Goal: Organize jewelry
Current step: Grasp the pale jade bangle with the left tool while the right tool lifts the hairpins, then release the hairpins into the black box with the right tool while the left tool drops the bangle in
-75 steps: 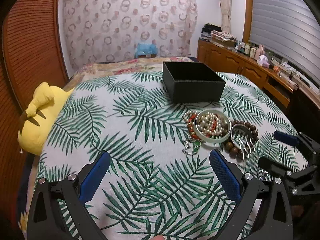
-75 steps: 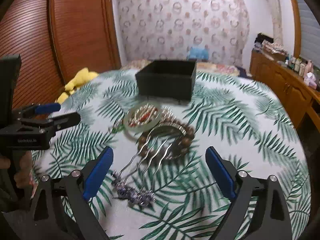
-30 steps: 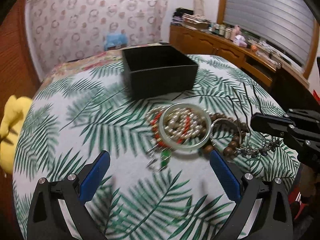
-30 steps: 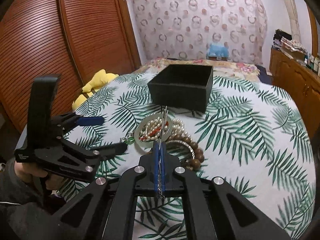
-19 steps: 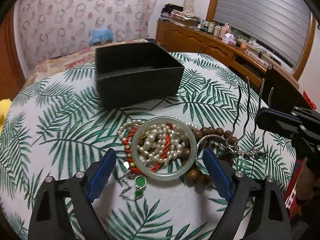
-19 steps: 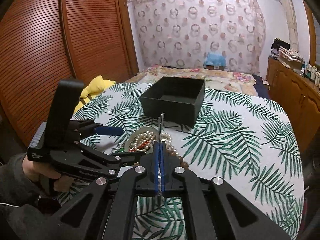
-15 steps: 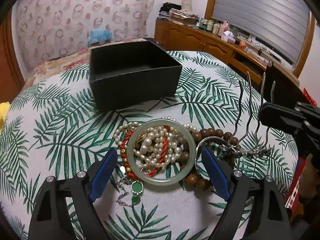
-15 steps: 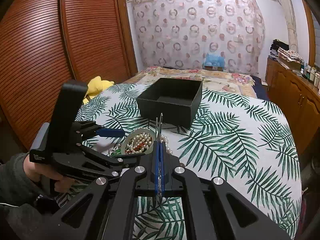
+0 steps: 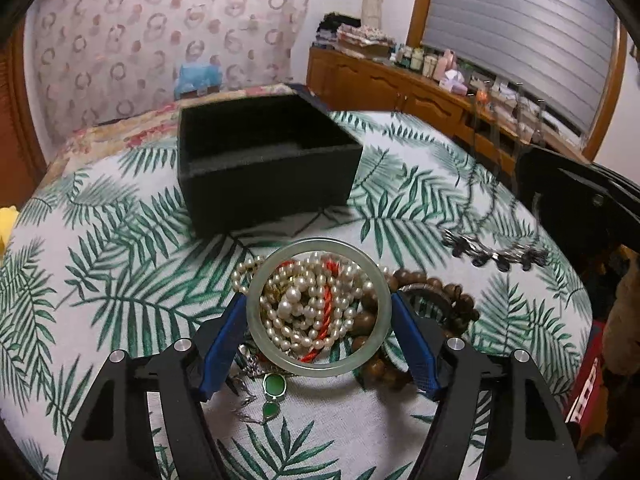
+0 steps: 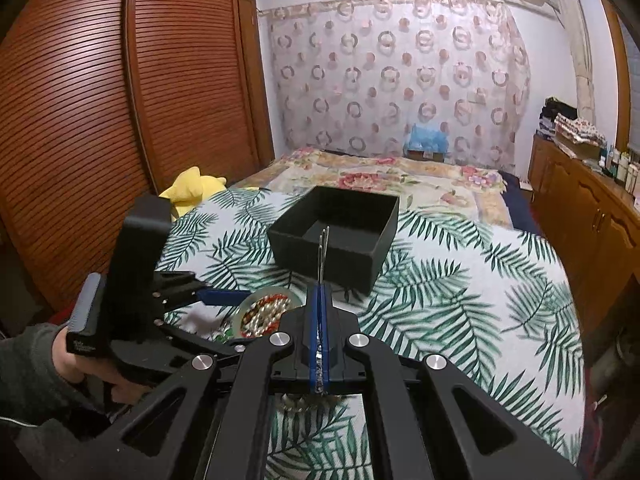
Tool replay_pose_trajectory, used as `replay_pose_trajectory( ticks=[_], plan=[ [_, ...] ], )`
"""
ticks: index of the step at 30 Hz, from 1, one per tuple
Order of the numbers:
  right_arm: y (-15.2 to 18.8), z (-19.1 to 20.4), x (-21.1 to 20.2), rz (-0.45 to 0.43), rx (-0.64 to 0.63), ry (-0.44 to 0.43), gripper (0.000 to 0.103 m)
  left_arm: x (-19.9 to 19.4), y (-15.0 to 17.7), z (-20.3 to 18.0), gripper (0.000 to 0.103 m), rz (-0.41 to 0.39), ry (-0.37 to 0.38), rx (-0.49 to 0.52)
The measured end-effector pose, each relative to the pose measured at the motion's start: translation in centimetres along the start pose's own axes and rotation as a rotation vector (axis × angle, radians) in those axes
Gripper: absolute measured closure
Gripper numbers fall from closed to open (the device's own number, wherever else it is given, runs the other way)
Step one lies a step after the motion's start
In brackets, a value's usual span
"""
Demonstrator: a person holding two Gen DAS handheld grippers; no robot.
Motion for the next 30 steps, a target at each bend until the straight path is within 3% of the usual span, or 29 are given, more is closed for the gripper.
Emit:
replay_pose_trajectory(
  ticks=[18, 23, 30],
  plan=[
    [-7.1, -2.4, 7.4, -0.037, -0.061, -0.011, 0.101, -1.6, -5.4, 2.7, 0.034, -0.114, -0.089, 0.019],
    [-7.7, -3.0, 10.9, -0.01, -0.06, -0.019, 0.101, -1.7, -6.2, 4.1, 0.034, -0.131, -0.114, 0.004],
    [-7.8, -4.2, 15.6, 0.033, -0.084, 0.04, 0.101, -1.3, -6.9, 5.7, 0.034, -0.134, -0.136, -0.013]
  ],
)
Point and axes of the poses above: each gripper's, at about its wrist camera, not at the fingertips, and x roughly the way its jaws point, z to its left, y to its underside, the point moved 2 cm from there along x, roughly the way its jaws point, and after that the axes turned 8 degrees about -z, right-handed, at the moved point
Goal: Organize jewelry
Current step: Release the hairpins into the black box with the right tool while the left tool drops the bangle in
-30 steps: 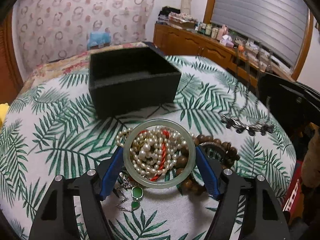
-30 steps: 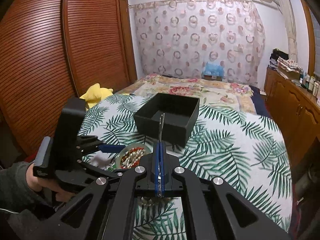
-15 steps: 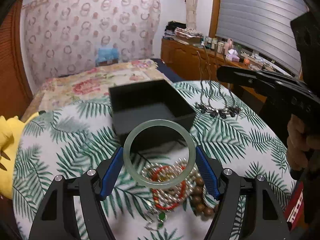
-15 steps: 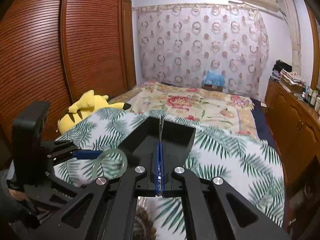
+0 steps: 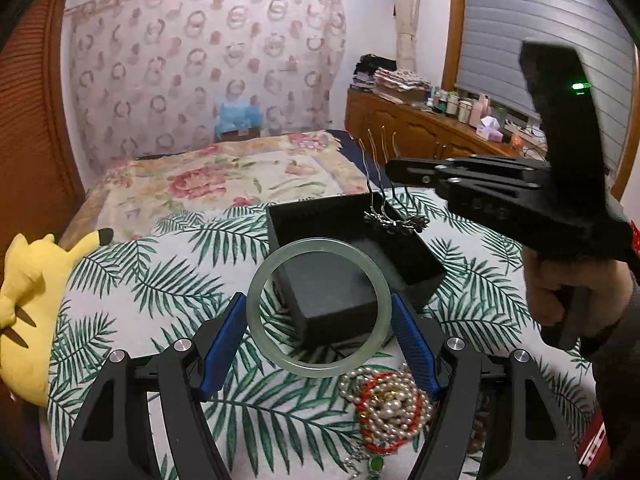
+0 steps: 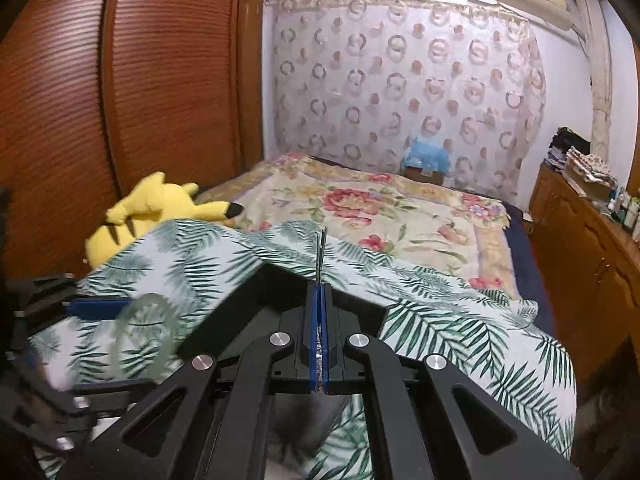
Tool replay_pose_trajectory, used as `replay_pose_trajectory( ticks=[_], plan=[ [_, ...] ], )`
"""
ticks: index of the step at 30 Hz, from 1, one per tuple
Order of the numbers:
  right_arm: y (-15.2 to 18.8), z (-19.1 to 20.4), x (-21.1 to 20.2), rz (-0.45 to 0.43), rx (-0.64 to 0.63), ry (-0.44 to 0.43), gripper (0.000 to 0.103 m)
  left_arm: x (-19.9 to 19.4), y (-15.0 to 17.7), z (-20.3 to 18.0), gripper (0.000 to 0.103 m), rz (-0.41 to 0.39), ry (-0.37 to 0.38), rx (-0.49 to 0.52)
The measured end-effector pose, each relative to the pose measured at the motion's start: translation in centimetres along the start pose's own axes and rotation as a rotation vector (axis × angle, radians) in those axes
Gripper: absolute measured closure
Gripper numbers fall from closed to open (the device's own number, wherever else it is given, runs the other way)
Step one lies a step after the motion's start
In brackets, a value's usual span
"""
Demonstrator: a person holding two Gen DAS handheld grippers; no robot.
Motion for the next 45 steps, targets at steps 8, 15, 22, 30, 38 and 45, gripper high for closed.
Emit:
replay_pose_trajectory(
  ticks=[8, 15, 22, 30, 38, 45],
  plan=[
    [0.4, -0.1, -0.1, 0.007, 0.057, -0.086, 0.084, 0.6, -0.6, 0.8, 0.034, 0.0, -0.016, -0.006],
    [1.1, -1.1, -2.0, -0.001, 0.074, -0.07, 0.084, 1.7, -1.3, 0.3, 0.034, 0.006, -0.023, -0.002],
    [3.3, -3.0, -4.0, 0.015, 0.083, -0.023, 0.084, 4.4, -2.4, -1.4, 0.034, 0.035, -0.036, 0.043],
    [6.1, -4.4, -6.1, 0.026, 0.108, -0.01, 0.084, 7.8, -3.0, -3.0, 0.034, 0.084, -0.071, 0.114],
    [7.3, -4.2, -8.0, 0.016, 0.101, -0.018, 0.084, 8.5, -3.1, -3.5, 0.028, 0.095, -0.086, 0.126],
    [7.8, -2.5, -9.8, 0.012, 0.089, -0.039, 0.084, 5.4, -2.3, -3.5, 0.028, 0.068, -0.062, 0.108]
  ],
)
Point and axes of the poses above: each gripper's, at about its wrist camera, not at the fingertips, and x roughly the way its jaws point, z to its left, y to its underside, the point moved 2 cm from there along x, roughly the way its jaws point, and after that the axes turned 8 degrees about -z, right-handed, at the moved point
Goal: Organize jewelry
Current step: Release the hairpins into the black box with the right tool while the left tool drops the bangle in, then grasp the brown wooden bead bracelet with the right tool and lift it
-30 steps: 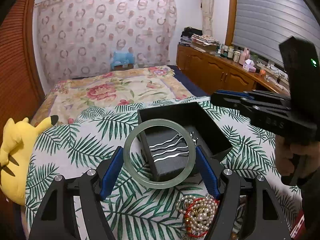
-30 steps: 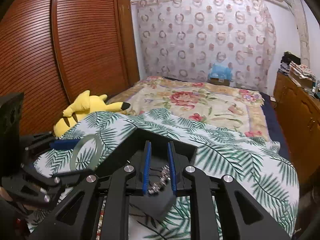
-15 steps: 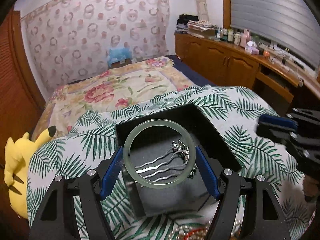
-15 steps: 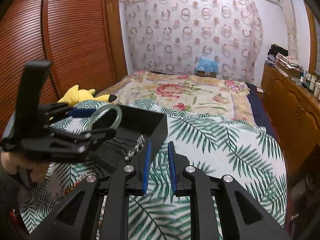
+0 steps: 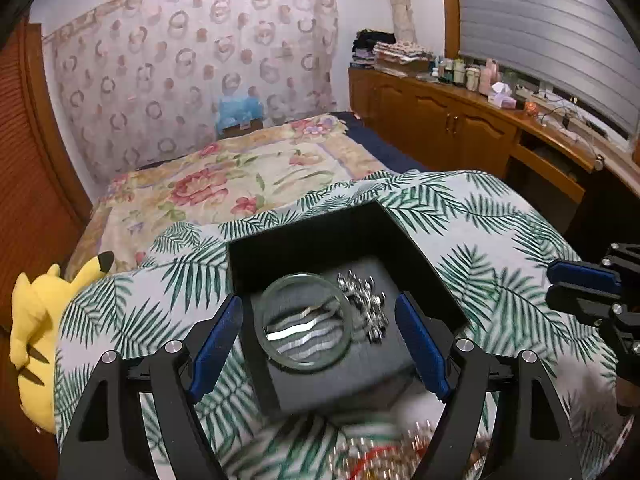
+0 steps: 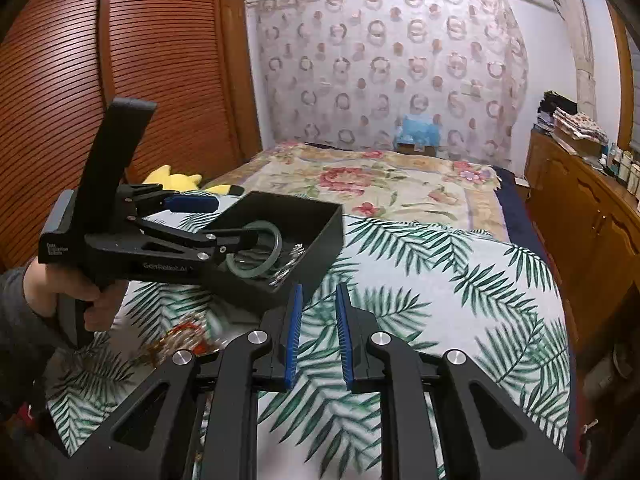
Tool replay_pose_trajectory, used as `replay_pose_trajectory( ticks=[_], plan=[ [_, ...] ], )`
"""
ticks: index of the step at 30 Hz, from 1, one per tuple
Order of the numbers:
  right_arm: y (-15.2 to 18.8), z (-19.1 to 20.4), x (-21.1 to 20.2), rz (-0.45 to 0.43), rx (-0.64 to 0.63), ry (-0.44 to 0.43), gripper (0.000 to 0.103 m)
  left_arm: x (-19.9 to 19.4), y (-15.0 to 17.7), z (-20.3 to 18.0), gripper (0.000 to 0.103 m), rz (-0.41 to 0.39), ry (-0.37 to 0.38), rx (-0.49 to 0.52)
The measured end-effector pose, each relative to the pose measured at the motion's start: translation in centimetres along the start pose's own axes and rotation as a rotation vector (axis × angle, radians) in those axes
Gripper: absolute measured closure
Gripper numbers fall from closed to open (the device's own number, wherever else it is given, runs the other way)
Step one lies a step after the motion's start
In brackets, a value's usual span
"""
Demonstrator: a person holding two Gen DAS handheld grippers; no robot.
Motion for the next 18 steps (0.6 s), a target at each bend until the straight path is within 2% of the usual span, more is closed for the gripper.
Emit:
replay_pose_trajectory(
  ticks=[8, 18],
  plan=[
    [3.5, 3.3, -1.4, 0.061, -0.04, -0.035, 0.084, -4.8, 4.1, -0.1, 0.027, -0.015, 0.046, -0.045],
    [7.0, 6.6, -2.6, 0.131, -0.07, -0.088, 0.084, -7.8, 9.3, 1.6, 0.026, 0.011, 0.037, -0.119]
  ],
)
Point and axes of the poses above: each gripper's, at about its wrist camera, not at the fingertips, and x roughly the way its jaws point, z to its left, y to its underside, the point moved 2 cm from there along x, roughly the way its jaws point, and after that the axes turned 8 degrees about -z, right-handed, at the moved point
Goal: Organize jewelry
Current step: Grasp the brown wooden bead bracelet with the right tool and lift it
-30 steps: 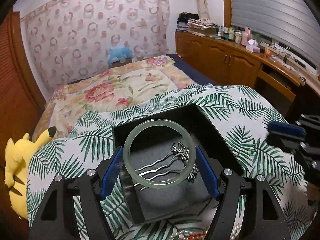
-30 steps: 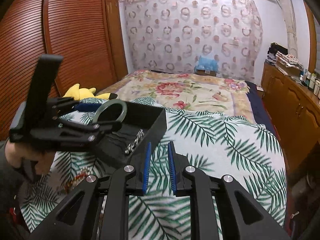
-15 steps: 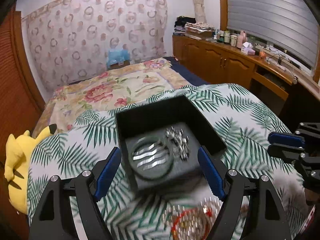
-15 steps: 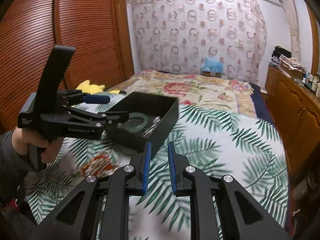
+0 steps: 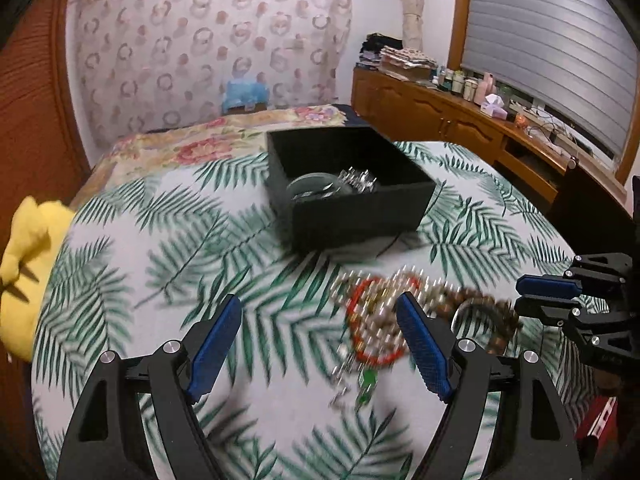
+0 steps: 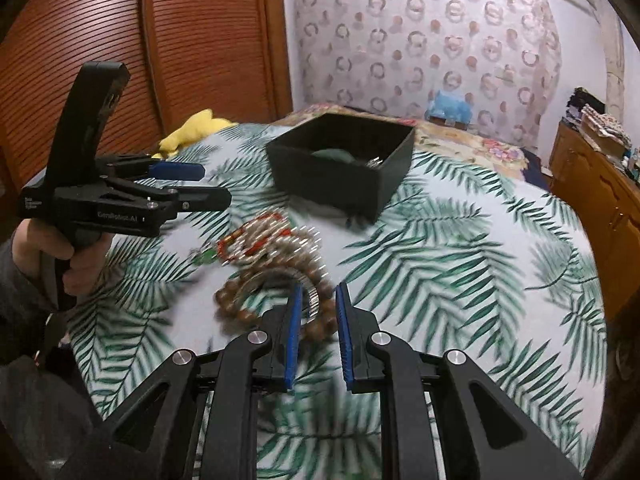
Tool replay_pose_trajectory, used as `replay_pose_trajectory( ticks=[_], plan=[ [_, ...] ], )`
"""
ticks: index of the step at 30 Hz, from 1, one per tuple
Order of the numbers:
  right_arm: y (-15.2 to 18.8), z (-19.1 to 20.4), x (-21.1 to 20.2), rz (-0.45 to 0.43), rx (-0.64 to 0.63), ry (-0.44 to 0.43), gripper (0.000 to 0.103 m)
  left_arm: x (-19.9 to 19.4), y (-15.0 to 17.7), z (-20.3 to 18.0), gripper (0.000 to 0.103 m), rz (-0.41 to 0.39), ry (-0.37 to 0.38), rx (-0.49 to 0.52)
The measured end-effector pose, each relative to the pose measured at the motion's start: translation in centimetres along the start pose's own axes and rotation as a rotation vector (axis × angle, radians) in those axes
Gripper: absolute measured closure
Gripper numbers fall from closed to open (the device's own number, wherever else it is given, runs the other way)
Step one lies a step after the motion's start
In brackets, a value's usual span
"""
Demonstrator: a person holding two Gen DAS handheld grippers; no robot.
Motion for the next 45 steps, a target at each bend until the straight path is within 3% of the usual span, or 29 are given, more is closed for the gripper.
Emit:
replay_pose_trajectory(
  ticks=[5, 10, 15, 18, 25, 27, 29, 32, 45],
  plan=[
    [-0.4, 1.8, 0.4, -0.001, -0.014, -0.058, 0.069, -1.4, 1.6, 1.0, 0.026, 0.006, -0.019, -0.02],
    [-0.7, 4.3, 1.8, 0.03, -0.071, -0.078, 0.069, -2.5, 2.6, 1.6, 0.021, 0.004, -0.025, -0.031],
    [-0.2, 5.9, 3.1, 0.081, -0.15, -0.046, 0.068, -2.9, 3.1, 1.8, 0.021, 0.003, -0.019, -0.035],
    [0.0, 6.3, 3.4, 0.103, -0.193, -0.011, 0.059, -2.9, 3.3, 1.7, 0.021, 0.003, -0.015, -0.038],
    [0.4, 6.1, 4.2, 0.138, -0.237, 0.033, 0.059, -2.9, 3.8, 1.5, 0.021, 0.007, -0.008, -0.036],
    [0.4, 5.6, 4.2, 0.141, -0.229, 0.039, 0.059, -3.0, 3.9, 1.4, 0.021, 0.006, -0.007, -0.037],
    [0.2, 5.3, 4.2, 0.142, -0.217, 0.029, 0.074, -3.0, 3.8, 1.4, 0.021, 0.007, -0.008, -0.036],
    [-0.2, 5.0, 3.7, 0.126, -0.19, 0.002, 0.086, -3.0, 3.8, 1.4, 0.021, 0.007, -0.007, -0.037],
    [-4.4, 1.5, -0.3, -0.032, -0.083, 0.026, 0.088, -2.8, 3.6, 0.5, 0.021, 0.017, 0.002, -0.024]
  ],
)
Point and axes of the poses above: each gripper's, at about its wrist camera, not at the fingertips, and x roughly the way its jaws point, z to its left, y to its underside, the point moved 2 cm from there along x, roughly the way its jaws point, and after that the axes turned 8 degrees about -z, right-handed, at the moved point
